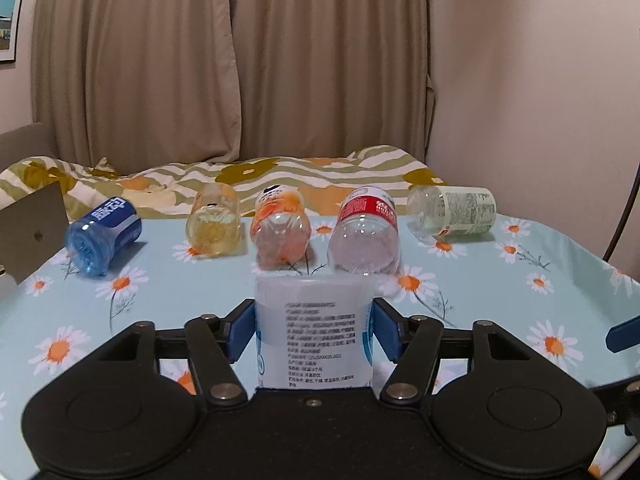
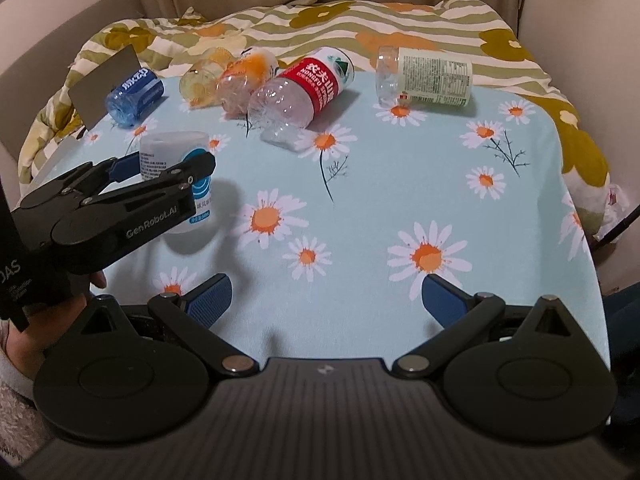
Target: Flip cup upright
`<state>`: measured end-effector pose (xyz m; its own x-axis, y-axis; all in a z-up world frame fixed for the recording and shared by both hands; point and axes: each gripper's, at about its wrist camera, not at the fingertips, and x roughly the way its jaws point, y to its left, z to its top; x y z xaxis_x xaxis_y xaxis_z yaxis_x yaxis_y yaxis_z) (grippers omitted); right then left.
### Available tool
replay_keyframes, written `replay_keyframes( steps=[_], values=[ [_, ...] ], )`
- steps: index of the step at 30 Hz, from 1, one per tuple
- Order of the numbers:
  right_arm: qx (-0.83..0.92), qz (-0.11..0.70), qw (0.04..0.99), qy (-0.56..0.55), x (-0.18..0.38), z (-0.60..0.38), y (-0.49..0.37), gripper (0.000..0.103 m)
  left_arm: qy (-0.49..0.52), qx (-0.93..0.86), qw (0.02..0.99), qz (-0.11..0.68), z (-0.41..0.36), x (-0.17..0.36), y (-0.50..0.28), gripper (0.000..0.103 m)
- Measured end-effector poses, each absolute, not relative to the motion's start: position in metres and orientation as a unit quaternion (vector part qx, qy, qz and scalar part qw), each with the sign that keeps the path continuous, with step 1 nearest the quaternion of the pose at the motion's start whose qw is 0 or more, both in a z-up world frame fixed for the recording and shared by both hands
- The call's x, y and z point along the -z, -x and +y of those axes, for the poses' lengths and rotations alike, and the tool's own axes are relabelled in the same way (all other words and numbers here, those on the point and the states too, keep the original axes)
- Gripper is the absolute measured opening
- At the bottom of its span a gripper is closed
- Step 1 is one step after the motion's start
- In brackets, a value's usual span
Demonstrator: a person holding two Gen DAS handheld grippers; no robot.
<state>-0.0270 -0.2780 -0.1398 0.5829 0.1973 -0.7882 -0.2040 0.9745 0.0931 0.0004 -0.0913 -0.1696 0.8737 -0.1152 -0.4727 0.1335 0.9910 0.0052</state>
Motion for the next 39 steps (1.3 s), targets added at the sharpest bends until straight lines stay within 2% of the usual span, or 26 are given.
replay_keyframes(
  steps=[15,16,19,24,26,32,39],
  values=[
    [-0.116,0.434,0.893,0.001,0.134,-0.266,0.029,0.103,-0.017,0.079,0.961,0.265,-0.091,0.168,0.008,0.067],
    [-0.115,0.432,0.894,-0.001,0.132,-0.265,0.030,0.103,-0.019,0.080,0.960,0.267,-0.092,0.166,0.008,0.069],
    [-0.114,0.422,0.899,-0.010,0.121,-0.266,0.032,0.103,-0.023,0.083,0.959,0.271,-0.091,0.152,0.009,0.090],
    [-0.106,0.398,0.910,-0.033,0.089,-0.269,0.035,0.103,-0.037,0.084,0.958,0.270,-0.087,0.108,0.015,0.095],
    [-0.100,0.389,0.915,-0.039,0.073,-0.270,0.036,0.103,-0.037,0.083,0.956,0.279,-0.081,0.087,0.017,0.101],
    [-0.063,0.379,0.922,-0.050,0.031,-0.272,0.041,0.103,-0.037,0.077,0.939,0.332,-0.058,0.038,0.021,0.101],
    [-0.011,0.402,0.915,-0.028,0.014,-0.265,0.051,0.103,-0.019,0.050,0.908,0.416,-0.029,0.022,0.026,0.101]
  ],
)
